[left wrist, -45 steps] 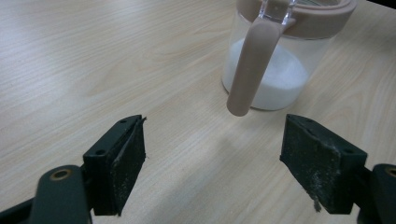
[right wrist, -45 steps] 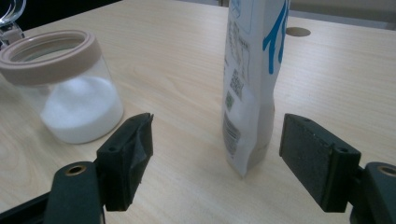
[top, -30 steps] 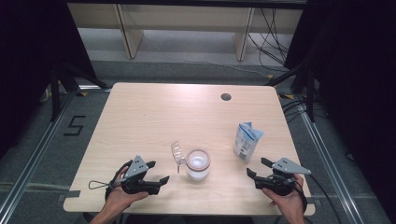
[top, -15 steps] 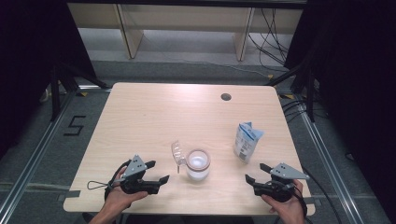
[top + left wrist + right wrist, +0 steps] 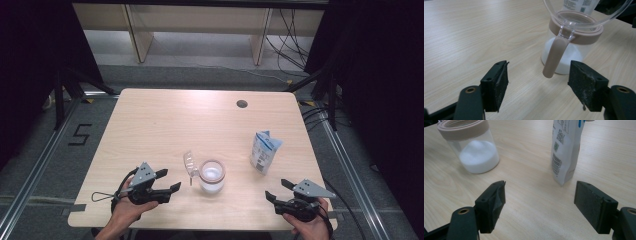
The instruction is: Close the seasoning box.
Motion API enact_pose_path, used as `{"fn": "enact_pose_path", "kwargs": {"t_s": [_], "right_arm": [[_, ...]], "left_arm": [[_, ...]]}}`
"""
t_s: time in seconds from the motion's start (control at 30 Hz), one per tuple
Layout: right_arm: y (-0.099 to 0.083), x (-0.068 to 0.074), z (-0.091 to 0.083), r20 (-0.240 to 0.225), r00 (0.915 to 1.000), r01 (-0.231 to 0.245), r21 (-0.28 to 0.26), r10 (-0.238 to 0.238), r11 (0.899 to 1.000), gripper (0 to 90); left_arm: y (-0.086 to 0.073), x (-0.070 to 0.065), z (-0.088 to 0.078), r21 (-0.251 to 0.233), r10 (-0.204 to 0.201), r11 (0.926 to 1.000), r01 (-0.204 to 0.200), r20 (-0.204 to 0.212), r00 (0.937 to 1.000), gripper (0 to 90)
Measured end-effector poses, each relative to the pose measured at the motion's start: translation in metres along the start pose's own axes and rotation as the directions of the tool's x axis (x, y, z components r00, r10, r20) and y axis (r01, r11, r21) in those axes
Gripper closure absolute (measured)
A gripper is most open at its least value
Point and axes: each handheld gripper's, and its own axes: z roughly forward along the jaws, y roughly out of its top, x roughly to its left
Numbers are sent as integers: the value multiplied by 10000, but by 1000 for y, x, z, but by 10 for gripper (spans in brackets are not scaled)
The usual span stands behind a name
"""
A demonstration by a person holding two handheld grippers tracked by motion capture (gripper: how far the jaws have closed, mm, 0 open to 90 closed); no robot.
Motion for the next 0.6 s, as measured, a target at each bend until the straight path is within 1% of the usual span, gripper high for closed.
{"fn": "enact_pose_path", "kwargs": {"t_s": [0.03, 0.07, 0.1, 0.13, 0.17, 0.2, 0.23, 0.27, 0.3, 0.37, 0.4, 0.43, 0.47, 0.5, 0.53, 0.57, 0.6], "right_arm": [[0, 2, 0, -23, 9996, -269, 91, 269, 9996, 262], [0, 0, 0, 5, 10000, 19, 21, -19, 10000, 263], [0, 1, 1, -59, 10000, -74, 41, 74, 10000, 263], [-1, 1, 1, -56, 10000, -67, 48, 68, 10000, 263], [0, 1, 1, -62, 9999, -82, 46, 82, 10000, 263], [0, 1, 1, -77, 10000, -4, 45, 4, 10000, 264], [0, -1, 1, 23, 9996, 271, -33, -270, 9996, 266], [0, 0, 1, 18, 9996, 268, -31, -268, 9996, 266], [-1, 3, 0, -30, 9997, -247, 124, 248, 9996, 267], [-1, 3, 0, -40, 9996, -281, 153, 282, 9995, 268], [0, 2, 1, -19, 9999, -121, 99, 121, 9999, 268], [0, 3, 0, -39, 9995, -312, 140, 312, 9994, 269], [0, 3, 1, -51, 9997, -257, 146, 258, 9996, 270], [0, 4, 1, -44, 9996, -261, 189, 262, 9995, 270], [0, 3, 1, -52, 9998, -214, 266, 216, 9994, 271], [-1, 0, 2, -56, 10000, 72, 145, -71, 9999, 271], [0, 0, 2, -47, 10000, 68, 138, -67, 9999, 271]], "left_arm": [[1, 0, 0, -5, 168, 9999, -168, -6, 9999, 346], [2, 0, 0, -85, 149, 9999, -148, 58, 9999, 356], [4, -1, -1, -57, 207, 9998, -207, 16, 9998, 378], [5, -1, -1, -50, 175, 9998, -175, 2, 9998, 399], [7, -1, -1, -166, 231, 9996, -229, 104, 9997, 431], [8, -3, -1, -252, 241, 9994, -238, 85, 9997, 457], [9, -3, -1, -341, 324, 9989, -320, 126, 9994, 482], [11, -4, -2, -362, 349, 9987, -347, 40, 9994, 513], [13, -4, -2, -432, 536, 9977, -531, 126, 9985, 544], [15, -5, -1, -536, 458, 9975, -451, 120, 9989, 604], [17, -5, -2, -506, 586, 9970, -578, 139, 9982, 642], [17, -5, -1, -546, 579, 9969, -572, 118, 9983, 671], [18, -6, 0, -583, 554, 9968, -544, 154, 9983, 695], [19, -6, 0, -589, 615, 9964, -603, 190, 9979, 723], [20, -7, 1, -605, 556, 9967, -544, 193, 9983, 743], [21, -6, 2, -643, 673, 9958, -659, 198, 9975, 764], [22, -7, 2, -636, 677, 9958, -661, 231, 9974, 787]]}}
